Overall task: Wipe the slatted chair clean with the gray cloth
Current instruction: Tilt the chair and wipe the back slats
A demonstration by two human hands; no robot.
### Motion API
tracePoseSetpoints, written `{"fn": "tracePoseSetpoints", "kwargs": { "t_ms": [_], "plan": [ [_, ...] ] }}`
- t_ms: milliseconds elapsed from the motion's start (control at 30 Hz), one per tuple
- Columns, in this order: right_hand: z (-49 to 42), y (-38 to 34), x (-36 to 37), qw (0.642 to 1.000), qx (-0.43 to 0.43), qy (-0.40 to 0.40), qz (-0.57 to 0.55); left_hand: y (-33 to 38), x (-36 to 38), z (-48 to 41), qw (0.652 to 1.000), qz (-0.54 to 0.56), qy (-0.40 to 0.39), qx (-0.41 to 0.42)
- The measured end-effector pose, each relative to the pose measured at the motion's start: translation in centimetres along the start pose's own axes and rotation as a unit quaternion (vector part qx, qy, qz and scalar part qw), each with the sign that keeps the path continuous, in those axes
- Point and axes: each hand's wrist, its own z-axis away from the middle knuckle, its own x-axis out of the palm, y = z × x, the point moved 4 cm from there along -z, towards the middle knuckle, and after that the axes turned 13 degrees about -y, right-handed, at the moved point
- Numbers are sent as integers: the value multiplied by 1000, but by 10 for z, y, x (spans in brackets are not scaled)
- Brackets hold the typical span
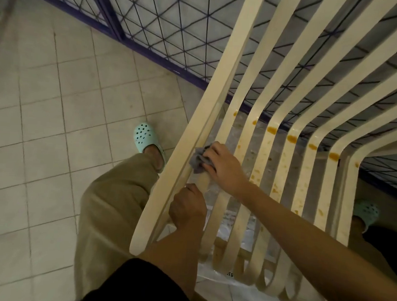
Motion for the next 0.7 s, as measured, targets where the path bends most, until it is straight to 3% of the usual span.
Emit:
{"fn": "tracePoseSetpoints", "kwargs": {
  "t_ms": [167,233,300,467,533,700],
  "plan": [
    [21,-19,19,997,43,17,-57,1,-9,8,996,-48,70,7],
    [34,-31,30,996,45,0,-77,-1,-9,8,999,10,26,-28],
    [42,-34,36,994,51,-7,-93,-2,-1,3,999,-12,-6,-42],
    [37,-29,23,998,-10,-31,-45,-3,-5,7,997,60,25,-46],
    [32,-22,14,998,-31,-39,-43,-3,-11,8,991,90,89,-36],
    [6,12,-5,998,-21,-30,-45,-8,2,1,996,26,78,-20]
  ]
}}
